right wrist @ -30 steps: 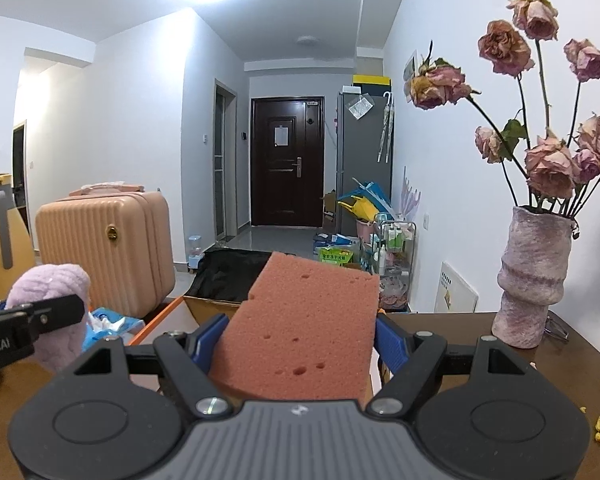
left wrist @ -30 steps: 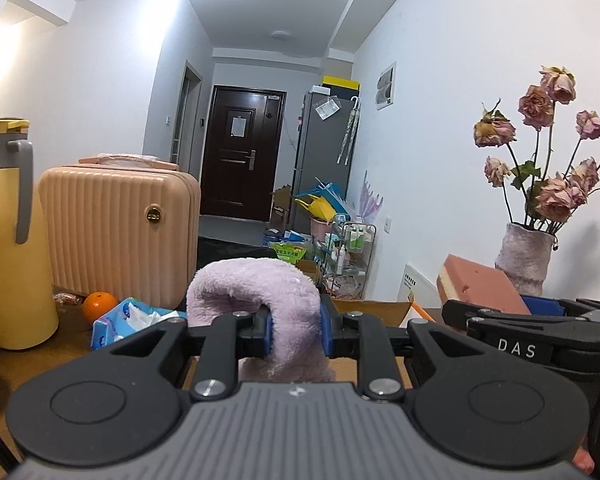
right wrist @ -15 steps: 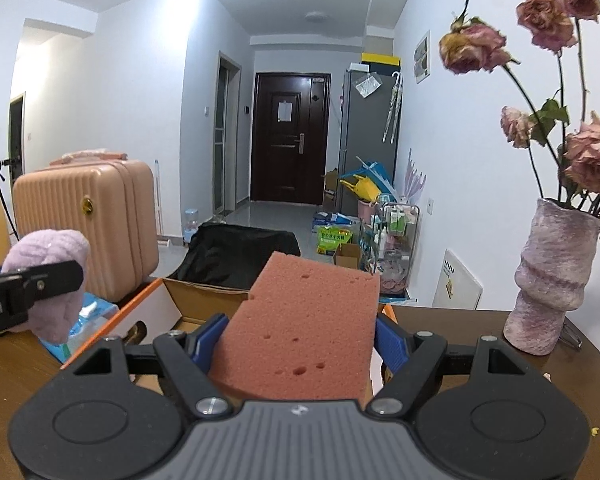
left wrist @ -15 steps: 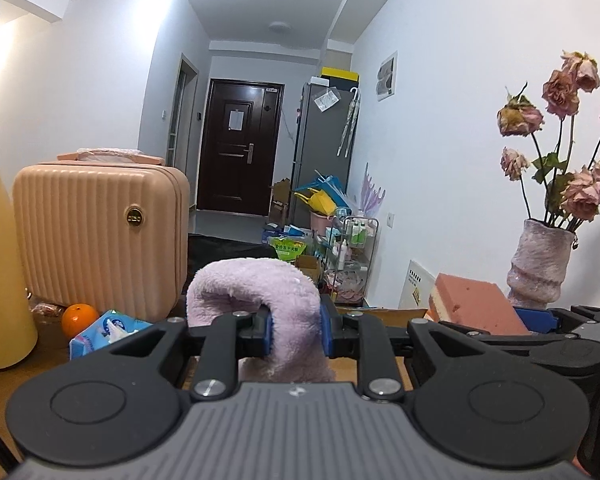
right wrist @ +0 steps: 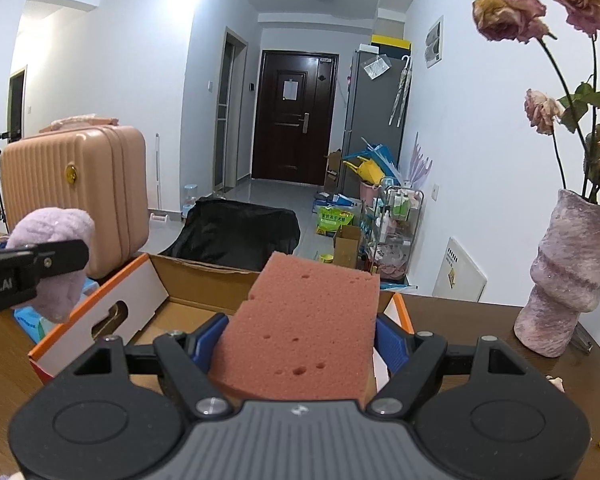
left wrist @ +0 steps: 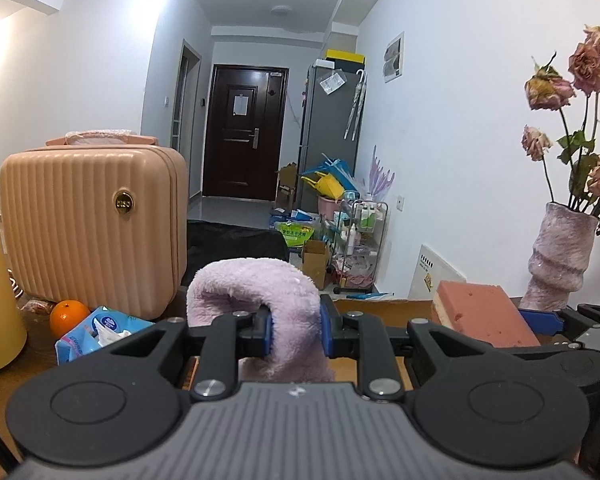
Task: Organize soft objects
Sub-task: 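Carry the lilac sock and pink sponge together over the cardboard box, then open the right gripper dropping the sponge while the left gripper releases the sock into the box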
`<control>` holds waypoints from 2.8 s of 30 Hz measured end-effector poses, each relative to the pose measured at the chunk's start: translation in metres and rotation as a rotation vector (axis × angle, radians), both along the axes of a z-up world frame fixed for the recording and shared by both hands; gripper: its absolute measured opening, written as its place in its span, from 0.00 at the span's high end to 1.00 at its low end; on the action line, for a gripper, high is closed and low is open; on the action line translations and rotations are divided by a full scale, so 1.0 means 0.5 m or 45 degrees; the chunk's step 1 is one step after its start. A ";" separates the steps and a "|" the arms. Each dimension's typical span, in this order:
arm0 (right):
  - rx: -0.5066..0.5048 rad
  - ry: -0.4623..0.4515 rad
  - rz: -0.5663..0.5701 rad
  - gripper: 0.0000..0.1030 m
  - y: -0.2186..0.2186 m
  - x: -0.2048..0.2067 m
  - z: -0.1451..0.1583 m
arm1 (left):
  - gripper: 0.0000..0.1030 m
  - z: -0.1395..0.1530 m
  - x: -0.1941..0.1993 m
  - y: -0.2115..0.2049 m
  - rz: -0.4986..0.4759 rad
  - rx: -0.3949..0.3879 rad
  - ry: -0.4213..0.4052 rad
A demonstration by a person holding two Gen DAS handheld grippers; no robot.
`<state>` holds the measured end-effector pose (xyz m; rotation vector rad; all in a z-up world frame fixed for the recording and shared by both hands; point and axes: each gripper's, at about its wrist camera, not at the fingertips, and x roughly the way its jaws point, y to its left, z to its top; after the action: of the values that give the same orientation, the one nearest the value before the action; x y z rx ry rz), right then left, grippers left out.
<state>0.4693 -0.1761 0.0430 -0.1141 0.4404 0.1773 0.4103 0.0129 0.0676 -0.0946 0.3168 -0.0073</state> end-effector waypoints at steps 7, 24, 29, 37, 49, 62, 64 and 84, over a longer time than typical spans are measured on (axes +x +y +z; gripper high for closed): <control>-0.022 0.035 -0.006 0.25 0.005 0.017 -0.018 | 0.78 -0.012 0.021 -0.004 0.004 0.022 0.022; -0.005 0.112 -0.016 0.25 0.008 0.049 -0.068 | 0.78 -0.073 0.067 -0.018 0.050 0.073 0.101; -0.002 0.118 -0.028 0.25 0.008 0.056 -0.075 | 0.78 -0.081 0.073 -0.017 0.065 0.078 0.114; -0.047 0.082 -0.053 0.25 0.013 0.057 -0.087 | 0.78 -0.092 0.078 -0.018 0.064 0.089 0.114; -0.102 0.129 -0.073 0.25 0.029 0.069 -0.107 | 0.78 -0.112 0.093 -0.017 0.065 0.102 0.148; -0.091 0.146 -0.079 0.25 0.025 0.071 -0.113 | 0.78 -0.131 0.099 -0.015 0.051 0.115 0.170; -0.092 0.148 -0.077 0.24 0.025 0.071 -0.113 | 0.78 -0.131 0.099 -0.015 0.053 0.115 0.170; -0.053 0.144 -0.089 0.02 0.012 0.073 -0.111 | 0.00 -0.123 0.082 -0.002 0.182 0.085 0.114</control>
<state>0.5056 -0.1699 -0.0126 -0.1294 0.5601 0.1061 0.4511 0.0120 0.0062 -0.0514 0.3990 0.1498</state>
